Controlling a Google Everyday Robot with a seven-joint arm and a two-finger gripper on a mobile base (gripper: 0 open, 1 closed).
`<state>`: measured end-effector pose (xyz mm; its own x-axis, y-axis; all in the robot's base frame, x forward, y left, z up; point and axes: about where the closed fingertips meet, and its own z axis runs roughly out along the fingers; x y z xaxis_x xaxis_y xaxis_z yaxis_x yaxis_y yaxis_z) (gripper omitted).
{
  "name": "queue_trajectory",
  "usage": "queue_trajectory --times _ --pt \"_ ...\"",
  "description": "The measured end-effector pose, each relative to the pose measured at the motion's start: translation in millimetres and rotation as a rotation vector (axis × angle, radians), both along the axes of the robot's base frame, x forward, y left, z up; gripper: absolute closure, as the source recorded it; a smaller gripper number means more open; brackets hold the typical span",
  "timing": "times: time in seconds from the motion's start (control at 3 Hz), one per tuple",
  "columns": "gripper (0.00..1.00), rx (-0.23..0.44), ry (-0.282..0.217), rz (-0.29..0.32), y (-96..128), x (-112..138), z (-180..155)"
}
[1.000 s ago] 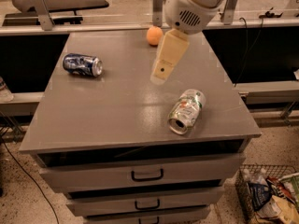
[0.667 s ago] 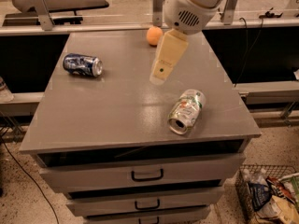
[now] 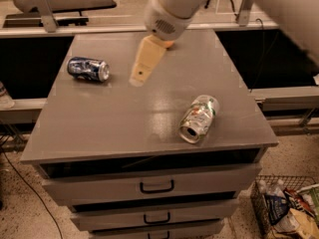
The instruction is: Place pepsi can upright
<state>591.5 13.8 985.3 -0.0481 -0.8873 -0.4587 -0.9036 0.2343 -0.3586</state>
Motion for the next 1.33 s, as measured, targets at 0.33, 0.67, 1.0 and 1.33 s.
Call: queue_trajectory --times 0.33,0.67,1.0,1.33 --pt "0.0 0.053 -0.02 -0.039 41 35 -8" --pt "0.0 0.106 -0.022 -0.083 89 67 -17" --pt "0.0 0.114 0.013 -0.126 127 99 -43" --pt "0.0 0.084 0.048 -0.153 152 127 -69"
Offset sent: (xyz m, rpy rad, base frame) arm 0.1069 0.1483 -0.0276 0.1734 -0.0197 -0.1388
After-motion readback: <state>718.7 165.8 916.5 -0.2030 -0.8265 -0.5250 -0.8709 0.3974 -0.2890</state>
